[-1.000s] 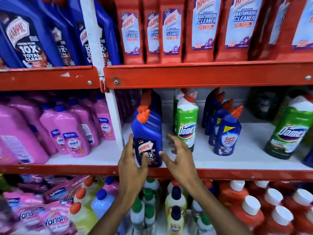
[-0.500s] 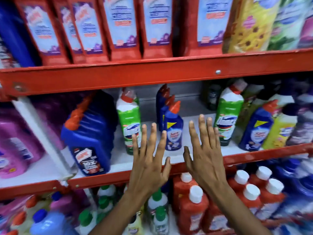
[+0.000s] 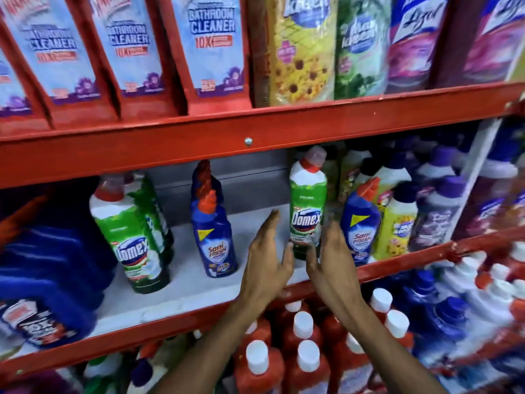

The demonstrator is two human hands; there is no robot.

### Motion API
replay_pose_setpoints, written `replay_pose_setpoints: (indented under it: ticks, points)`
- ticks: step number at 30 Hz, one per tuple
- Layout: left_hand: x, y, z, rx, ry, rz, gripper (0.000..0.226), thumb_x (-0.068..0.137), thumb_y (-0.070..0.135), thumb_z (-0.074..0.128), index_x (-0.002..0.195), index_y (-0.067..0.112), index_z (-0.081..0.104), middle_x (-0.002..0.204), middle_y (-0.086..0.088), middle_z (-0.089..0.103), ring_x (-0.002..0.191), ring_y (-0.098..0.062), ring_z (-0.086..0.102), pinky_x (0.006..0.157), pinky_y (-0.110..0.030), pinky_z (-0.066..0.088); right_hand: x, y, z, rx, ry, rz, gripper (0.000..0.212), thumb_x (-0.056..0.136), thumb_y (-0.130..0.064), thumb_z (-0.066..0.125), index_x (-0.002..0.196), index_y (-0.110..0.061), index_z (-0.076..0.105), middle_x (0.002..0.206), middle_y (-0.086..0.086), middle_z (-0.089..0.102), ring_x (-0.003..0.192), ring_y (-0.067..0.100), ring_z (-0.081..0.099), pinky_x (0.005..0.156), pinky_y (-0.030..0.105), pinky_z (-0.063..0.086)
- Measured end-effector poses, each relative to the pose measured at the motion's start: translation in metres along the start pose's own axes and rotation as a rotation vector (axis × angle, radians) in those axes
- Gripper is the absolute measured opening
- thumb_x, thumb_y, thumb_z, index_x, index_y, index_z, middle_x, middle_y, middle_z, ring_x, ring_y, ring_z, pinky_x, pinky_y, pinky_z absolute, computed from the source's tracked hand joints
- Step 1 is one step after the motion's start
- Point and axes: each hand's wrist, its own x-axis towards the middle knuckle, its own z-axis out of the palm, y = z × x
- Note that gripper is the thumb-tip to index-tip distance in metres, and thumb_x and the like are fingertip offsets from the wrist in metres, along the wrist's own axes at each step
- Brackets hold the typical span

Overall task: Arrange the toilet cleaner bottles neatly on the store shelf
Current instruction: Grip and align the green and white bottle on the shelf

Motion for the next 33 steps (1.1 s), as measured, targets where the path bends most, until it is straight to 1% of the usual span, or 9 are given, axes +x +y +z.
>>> replay_pose_setpoints:
  ticks: [4, 9, 13, 18, 21, 24, 26, 30, 33]
  points:
    - [0.030, -0.002, 0.016, -0.172, -0.033, -0.141, 0.059, 0.092, 0.002, 0.064, 0.145, 0.014, 0.044, 0.148, -0.008, 0.056, 0.130, -0.027, 0.058, 0.110, -0.048, 0.050, 0.013, 0.009, 0.005, 0.095, -0.048, 0.106, 0.045, 0.096, -0.012, 0.052, 0.137, 0.000, 0.038, 0.126, 0.024, 0.064, 0.106, 0.040, 0.066, 0.079, 0.033, 0.048]
    - [0.036, 0.000, 0.019, -0.307, 0.013, -0.189, 0.055, 0.080, -0.010, 0.072, 0.114, 0.030, 0.054, 0.111, 0.003, 0.070, 0.099, 0.003, 0.069, 0.100, -0.047, 0.058, 0.018, 0.008, 0.004, 0.217, -0.001, 0.098, 0.037, 0.094, -0.006, 0.055, 0.131, -0.011, 0.049, 0.118, 0.013, 0.070, 0.104, 0.031, 0.068, 0.077, 0.025, 0.045]
    - [0.012, 0.002, 0.005, -0.320, 0.079, -0.154, 0.048, 0.082, -0.008, 0.072, 0.115, 0.023, 0.057, 0.113, 0.002, 0.075, 0.106, -0.010, 0.072, 0.098, -0.042, 0.059, -0.005, -0.006, -0.002, 0.282, 0.000, 0.048, 0.039, 0.094, -0.006, 0.059, 0.131, -0.016, 0.051, 0.120, 0.004, 0.071, 0.107, 0.021, 0.068, 0.088, 0.030, 0.054]
    - [-0.028, 0.009, -0.043, -0.337, 0.193, -0.087, 0.047, 0.089, -0.002, 0.068, 0.127, 0.022, 0.057, 0.122, 0.006, 0.072, 0.114, -0.005, 0.068, 0.098, -0.026, 0.057, -0.040, -0.053, -0.001, 0.352, 0.001, -0.027, 0.041, 0.096, -0.010, 0.060, 0.134, -0.022, 0.052, 0.117, -0.015, 0.067, 0.104, -0.007, 0.062, 0.084, 0.004, 0.045]
    - [-0.053, 0.006, -0.082, -0.308, 0.288, -0.077, 0.051, 0.089, -0.003, 0.069, 0.129, 0.028, 0.059, 0.118, 0.015, 0.073, 0.109, -0.004, 0.069, 0.091, -0.018, 0.057, -0.060, -0.087, 0.008, 0.404, -0.079, -0.058, 0.041, 0.098, -0.015, 0.059, 0.136, -0.026, 0.050, 0.117, -0.026, 0.064, 0.103, -0.021, 0.058, 0.085, 0.003, 0.045]
    - [-0.077, -0.011, -0.120, -0.257, 0.364, -0.104, 0.051, 0.090, 0.002, 0.071, 0.130, 0.031, 0.059, 0.117, 0.017, 0.073, 0.109, -0.004, 0.069, 0.092, -0.024, 0.057, -0.077, -0.120, 0.029, 0.469, -0.160, -0.096, 0.039, 0.098, -0.013, 0.059, 0.135, -0.024, 0.051, 0.116, -0.028, 0.063, 0.100, -0.024, 0.059, 0.084, -0.001, 0.043]
    - [-0.092, -0.026, -0.145, -0.211, 0.417, -0.128, 0.052, 0.089, 0.005, 0.072, 0.134, 0.028, 0.059, 0.122, 0.011, 0.073, 0.111, -0.005, 0.069, 0.095, -0.026, 0.057, -0.087, -0.141, 0.049, 0.482, -0.209, -0.116, 0.039, 0.098, -0.015, 0.059, 0.135, -0.026, 0.052, 0.117, -0.025, 0.066, 0.104, -0.016, 0.062, 0.086, 0.004, 0.046]
    - [-0.112, -0.056, -0.184, -0.104, 0.499, -0.187, 0.049, 0.090, 0.014, 0.071, 0.136, 0.027, 0.058, 0.122, 0.006, 0.074, 0.111, -0.006, 0.069, 0.096, -0.023, 0.055, -0.097, -0.171, 0.090, 0.473, -0.305, -0.152, 0.040, 0.094, -0.015, 0.059, 0.132, -0.028, 0.052, 0.124, -0.008, 0.070, 0.113, 0.006, 0.066, 0.096, 0.032, 0.054]
    - [-0.115, -0.071, -0.200, -0.057, 0.499, -0.234, 0.050, 0.090, 0.005, 0.070, 0.133, 0.026, 0.058, 0.116, 0.013, 0.073, 0.104, 0.008, 0.066, 0.092, -0.015, 0.053, -0.099, -0.185, 0.117, 0.434, -0.346, -0.163, 0.041, 0.092, -0.015, 0.059, 0.132, -0.021, 0.054, 0.124, -0.003, 0.070, 0.113, 0.011, 0.066, 0.097, 0.040, 0.055]
